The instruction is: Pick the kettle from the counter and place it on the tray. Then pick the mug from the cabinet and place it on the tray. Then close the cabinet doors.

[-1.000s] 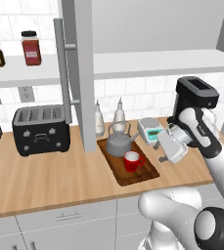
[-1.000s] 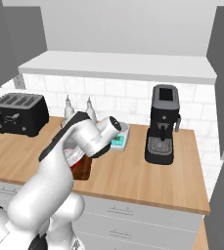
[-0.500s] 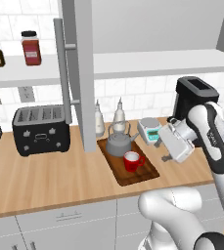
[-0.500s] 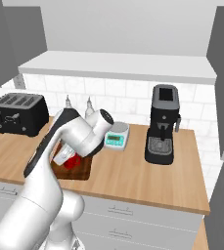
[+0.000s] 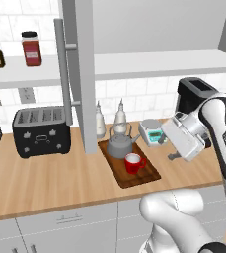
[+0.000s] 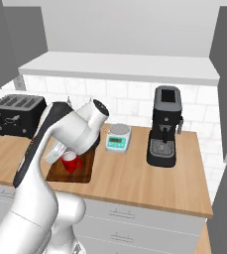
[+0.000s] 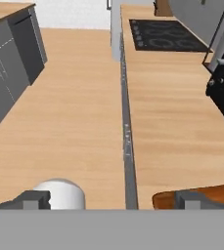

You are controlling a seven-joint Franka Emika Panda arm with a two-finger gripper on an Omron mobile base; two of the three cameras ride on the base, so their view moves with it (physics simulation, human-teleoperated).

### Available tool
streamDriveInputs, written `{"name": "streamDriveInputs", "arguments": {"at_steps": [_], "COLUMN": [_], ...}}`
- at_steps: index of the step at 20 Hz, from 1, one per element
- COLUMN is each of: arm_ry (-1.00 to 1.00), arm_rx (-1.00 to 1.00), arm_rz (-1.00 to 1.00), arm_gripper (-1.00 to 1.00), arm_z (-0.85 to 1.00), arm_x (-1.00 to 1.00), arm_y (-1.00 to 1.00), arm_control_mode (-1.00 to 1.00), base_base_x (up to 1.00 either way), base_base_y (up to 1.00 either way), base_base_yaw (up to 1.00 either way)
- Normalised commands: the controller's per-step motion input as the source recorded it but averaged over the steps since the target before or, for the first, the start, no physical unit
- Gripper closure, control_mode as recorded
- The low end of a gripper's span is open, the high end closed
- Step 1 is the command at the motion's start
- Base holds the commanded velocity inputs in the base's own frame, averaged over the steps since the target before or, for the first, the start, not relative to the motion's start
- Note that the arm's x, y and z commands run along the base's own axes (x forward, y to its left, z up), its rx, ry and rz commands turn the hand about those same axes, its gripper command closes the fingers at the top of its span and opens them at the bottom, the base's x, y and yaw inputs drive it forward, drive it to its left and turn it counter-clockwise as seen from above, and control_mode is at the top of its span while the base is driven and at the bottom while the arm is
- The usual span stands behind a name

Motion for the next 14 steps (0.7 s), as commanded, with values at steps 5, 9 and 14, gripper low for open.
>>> {"name": "streamDriveInputs", "arguments": {"at_steps": [5, 9, 14], "arm_ry": [-0.09, -0.15, -0.17], "arm_rx": [-0.01, -0.01, -0.01], "arm_rz": [0.00, 0.00, 0.00], "arm_gripper": [-1.00, -1.00, -1.00], "arm_z": [0.43, 0.31, 0.27], "arm_x": [-0.34, -0.32, -0.25], "arm_y": [0.25, 0.34, 0.37], "arm_control_mode": [-1.00, -1.00, -1.00], "base_base_x": [0.00, 0.00, 0.00], "base_base_y": [0.00, 0.00, 0.00], "base_base_yaw": [0.00, 0.00, 0.00]}}
